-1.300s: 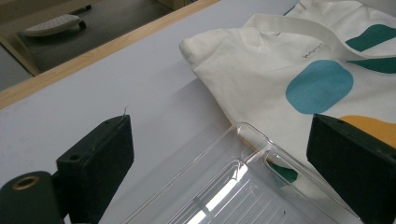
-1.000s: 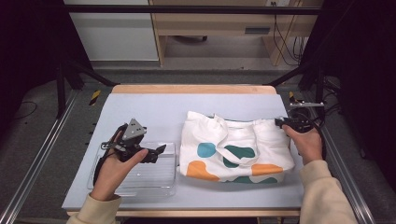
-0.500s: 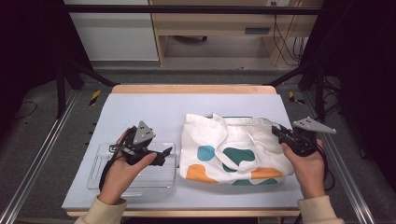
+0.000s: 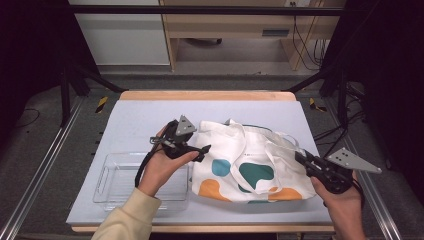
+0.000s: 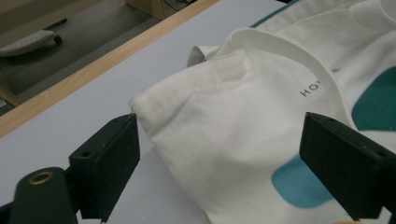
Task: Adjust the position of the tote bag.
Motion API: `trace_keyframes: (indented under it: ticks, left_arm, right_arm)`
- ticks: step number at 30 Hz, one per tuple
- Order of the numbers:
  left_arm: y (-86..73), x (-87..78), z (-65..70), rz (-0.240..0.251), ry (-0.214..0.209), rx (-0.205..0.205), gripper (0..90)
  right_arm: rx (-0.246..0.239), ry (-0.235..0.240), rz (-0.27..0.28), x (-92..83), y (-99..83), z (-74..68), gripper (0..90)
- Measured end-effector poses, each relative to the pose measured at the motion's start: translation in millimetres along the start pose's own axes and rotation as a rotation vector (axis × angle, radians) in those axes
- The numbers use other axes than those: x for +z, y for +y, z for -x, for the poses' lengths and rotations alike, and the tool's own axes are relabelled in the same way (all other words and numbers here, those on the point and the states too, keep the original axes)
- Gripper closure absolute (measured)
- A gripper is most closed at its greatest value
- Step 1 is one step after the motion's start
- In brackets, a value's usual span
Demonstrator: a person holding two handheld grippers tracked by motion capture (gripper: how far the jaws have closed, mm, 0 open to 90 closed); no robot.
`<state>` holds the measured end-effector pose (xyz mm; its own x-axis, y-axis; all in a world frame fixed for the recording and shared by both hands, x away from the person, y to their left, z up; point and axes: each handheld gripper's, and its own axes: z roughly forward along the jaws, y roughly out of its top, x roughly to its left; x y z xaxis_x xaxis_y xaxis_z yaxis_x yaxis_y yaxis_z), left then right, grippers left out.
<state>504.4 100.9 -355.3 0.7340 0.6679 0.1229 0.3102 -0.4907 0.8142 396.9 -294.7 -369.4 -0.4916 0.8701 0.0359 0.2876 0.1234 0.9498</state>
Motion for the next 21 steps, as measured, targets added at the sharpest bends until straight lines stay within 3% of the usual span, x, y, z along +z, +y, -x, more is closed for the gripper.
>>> trace_keyframes:
  ticks: [6, 14, 21]
  left_arm:
    - [21.8, 27.2, 4.9, 0.001, -0.05, 0.022, 16.4]
    - [44.5, 70.6, 9.2, -0.023, -0.087, 0.105, 24.1]
    - [49.2, 90.7, 10.7, -0.036, -0.089, 0.104, 31.7]
  right_arm:
    - [0.003, 0.04, 0.015, -8.2, -8.4, 0.8, 78.1]
    - [-0.003, 0.051, 0.019, -10.6, -7.7, 1.9, 78.1]
    - [-0.011, 0.07, 0.038, -16.5, -4.7, 0.8, 78.2]
